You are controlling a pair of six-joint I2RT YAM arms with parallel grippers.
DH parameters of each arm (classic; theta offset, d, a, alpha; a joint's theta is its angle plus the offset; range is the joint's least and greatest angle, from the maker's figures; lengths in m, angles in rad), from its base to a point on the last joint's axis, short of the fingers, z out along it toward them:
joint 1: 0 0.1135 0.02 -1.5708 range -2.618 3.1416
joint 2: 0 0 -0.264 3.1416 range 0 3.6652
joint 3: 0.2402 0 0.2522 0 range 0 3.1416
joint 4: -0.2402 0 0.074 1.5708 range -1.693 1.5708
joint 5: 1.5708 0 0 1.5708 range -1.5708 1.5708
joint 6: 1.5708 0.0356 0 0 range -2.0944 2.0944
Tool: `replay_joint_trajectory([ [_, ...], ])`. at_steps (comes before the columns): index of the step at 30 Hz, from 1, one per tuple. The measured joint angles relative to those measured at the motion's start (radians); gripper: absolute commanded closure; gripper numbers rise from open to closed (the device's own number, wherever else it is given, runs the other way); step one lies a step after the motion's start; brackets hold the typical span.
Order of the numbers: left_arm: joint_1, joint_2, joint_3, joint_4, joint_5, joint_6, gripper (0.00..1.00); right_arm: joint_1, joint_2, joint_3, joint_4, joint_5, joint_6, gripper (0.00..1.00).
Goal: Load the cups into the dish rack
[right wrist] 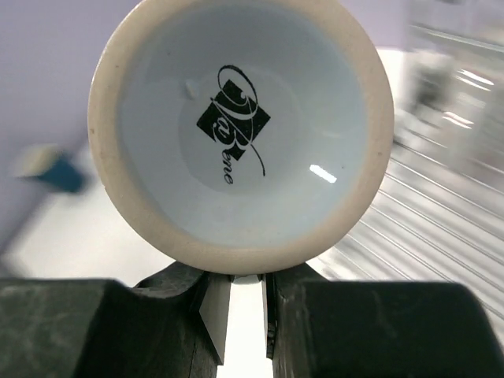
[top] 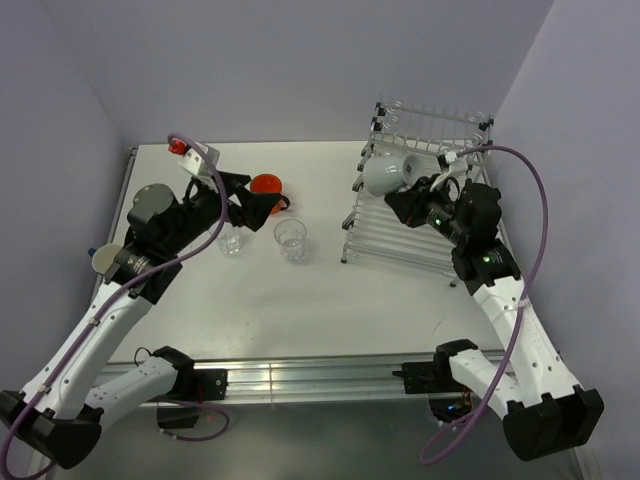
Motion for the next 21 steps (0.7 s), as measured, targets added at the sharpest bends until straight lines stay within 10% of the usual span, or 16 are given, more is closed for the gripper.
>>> replay_joint_trajectory([
  [9,0.003,0.033,0.011,-0.07,-0.011,-0.005,0.03,-0.016,0.009,-0.229,-0.121,0.472,-0.252,1.0],
  [21,0.013,0.046,0.011,-0.093,-0.039,0.005,0.02,-0.045,0.315,-0.22,0.055,0.705,-0.199,1.0],
])
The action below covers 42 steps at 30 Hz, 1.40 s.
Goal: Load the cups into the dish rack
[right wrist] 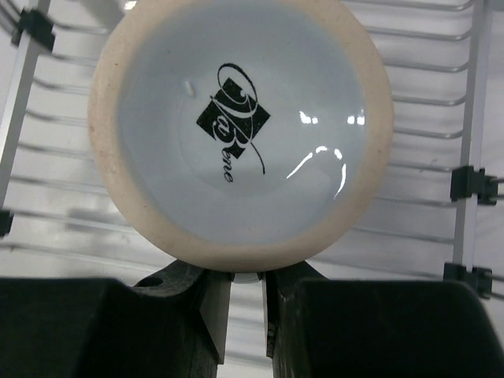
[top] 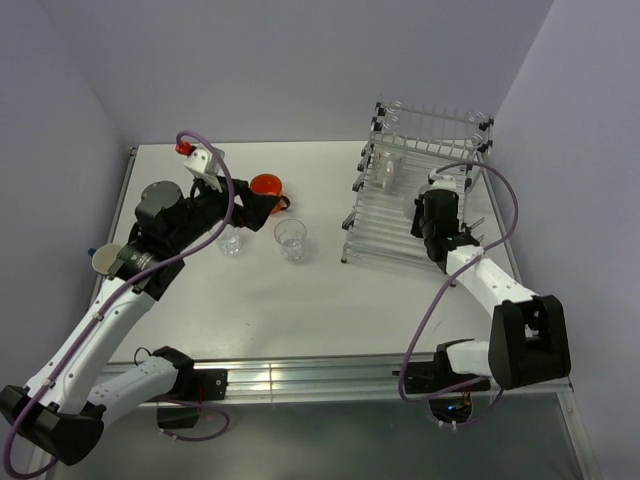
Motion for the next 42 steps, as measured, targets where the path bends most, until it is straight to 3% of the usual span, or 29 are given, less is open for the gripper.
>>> replay_joint_trajectory([
  [17,0.006,0.019,-0.001,-0.018,-0.016,0.032,0.01,-0.052,0.306,0.217,0.146,0.051,-0.015,1.0],
  [42,0.016,0.019,-0.035,-0.022,-0.024,0.043,0.01,-0.097,0.454,0.256,0.213,0.001,-0.109,1.0],
])
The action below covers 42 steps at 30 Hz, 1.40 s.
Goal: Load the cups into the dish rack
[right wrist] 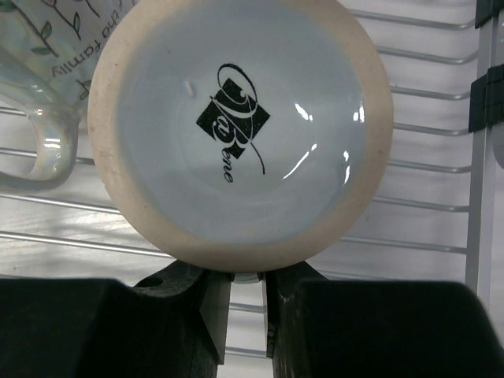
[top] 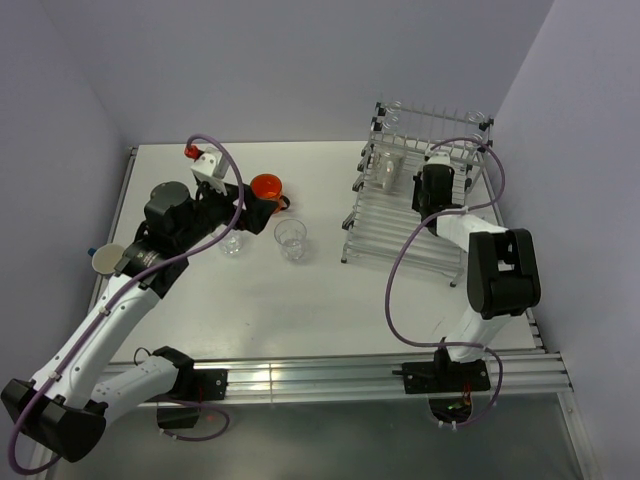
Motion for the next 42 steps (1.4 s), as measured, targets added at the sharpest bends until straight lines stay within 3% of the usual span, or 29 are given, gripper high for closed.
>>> replay_joint_trajectory([
  [18,0.003,0.001,-0.003,0.0,0.003,0.0,0.01,-0.028,0.064,0.043,0.02,0.01,-0.018,1.0],
  [25,0.003,0.01,-0.003,0.0,0.011,0.0,0.01,-0.031,0.074,0.063,0.022,0.01,-0.021,0.88],
  [30,0.003,0.016,-0.003,-0.001,0.012,0.0,0.01,-0.031,0.076,0.067,0.022,0.01,-0.021,0.73],
  [42,0.004,0.021,-0.003,-0.002,0.019,0.0,0.01,-0.032,0.079,0.074,0.021,0.011,-0.017,0.66],
])
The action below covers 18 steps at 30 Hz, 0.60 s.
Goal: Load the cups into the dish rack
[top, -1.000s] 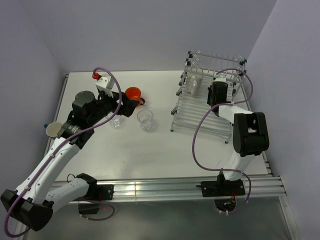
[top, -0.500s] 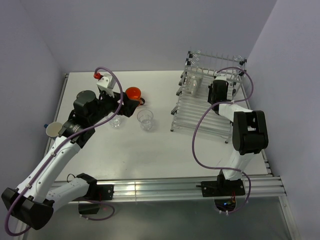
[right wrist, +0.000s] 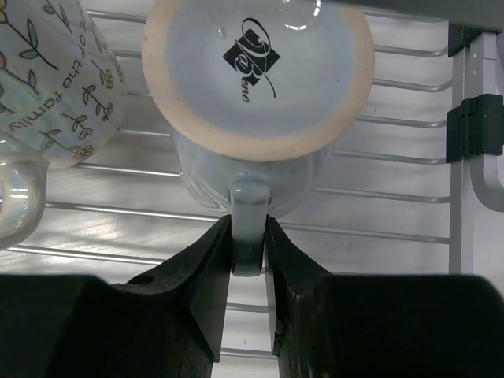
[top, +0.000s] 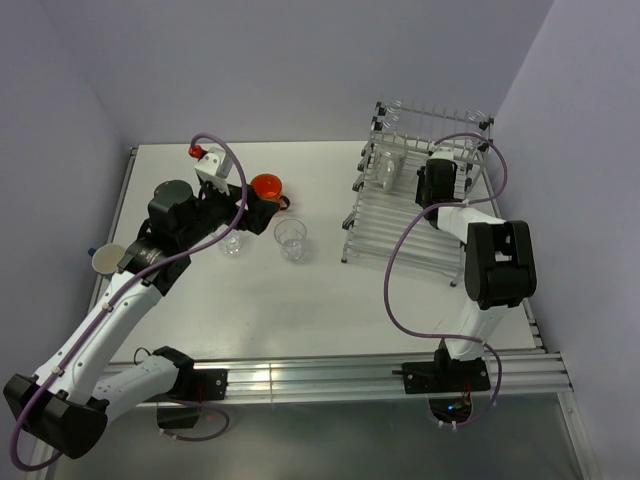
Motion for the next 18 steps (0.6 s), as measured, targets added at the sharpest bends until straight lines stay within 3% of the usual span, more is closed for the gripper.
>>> replay_joint_trajectory([
  [8,0.0,0.0,0.0,-0.002,0.0,0.0,0.01,0.0,0.0,0.0,0.0,-0.001,0.001,0.58],
  [18,0.001,-0.002,0.0,-0.034,0.006,0.0,0.02,-0.004,-0.057,-0.004,-0.003,-0.008,0.018,0.34],
])
